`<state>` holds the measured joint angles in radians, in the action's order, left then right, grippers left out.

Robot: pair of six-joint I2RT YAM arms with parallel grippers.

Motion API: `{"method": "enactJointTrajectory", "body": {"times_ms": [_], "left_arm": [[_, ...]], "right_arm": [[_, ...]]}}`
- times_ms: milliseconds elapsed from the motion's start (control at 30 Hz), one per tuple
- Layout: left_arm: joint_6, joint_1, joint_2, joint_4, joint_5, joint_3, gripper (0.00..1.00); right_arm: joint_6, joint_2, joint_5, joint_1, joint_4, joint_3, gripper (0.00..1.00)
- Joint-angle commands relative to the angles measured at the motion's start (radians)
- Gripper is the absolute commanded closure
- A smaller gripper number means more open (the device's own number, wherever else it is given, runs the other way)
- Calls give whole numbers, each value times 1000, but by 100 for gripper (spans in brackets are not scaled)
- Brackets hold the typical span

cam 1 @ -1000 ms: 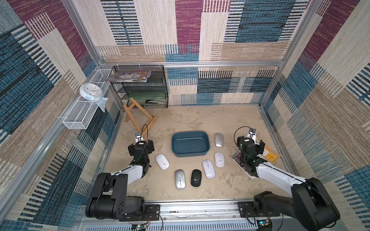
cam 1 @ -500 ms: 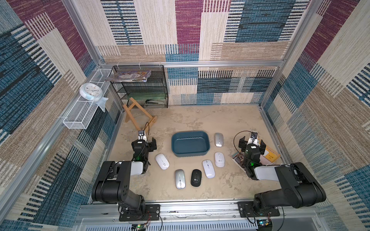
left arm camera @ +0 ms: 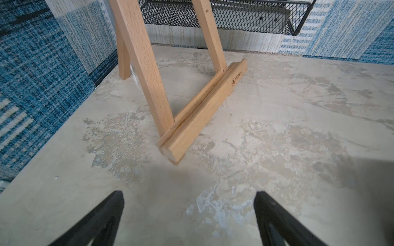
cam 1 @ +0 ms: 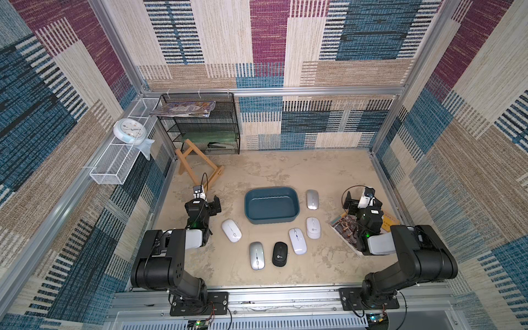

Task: Take out the mouse from the storage box
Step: Reset both arms

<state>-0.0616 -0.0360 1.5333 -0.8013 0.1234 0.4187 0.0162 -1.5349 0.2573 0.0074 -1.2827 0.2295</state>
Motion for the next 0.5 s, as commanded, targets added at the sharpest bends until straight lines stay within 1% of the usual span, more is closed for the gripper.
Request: {"method": "enactJointTrajectory", "body": {"times_ms": [0,67,133,467], "left_arm": [[-9,1,-2,2,-4,2,1],[-6,3,-2,4,-4,3,1],[-5,5,-3,5,-4,3,1],[-3,2,2,11,-11,10,1]], "right_arm": [[20,-1,-32,-1,-6,-2,1],[19,16,-38,0,50,13,1],[21,9,-32,-1,22,5,1],[20,13,-35,0,37,8,1]]}}
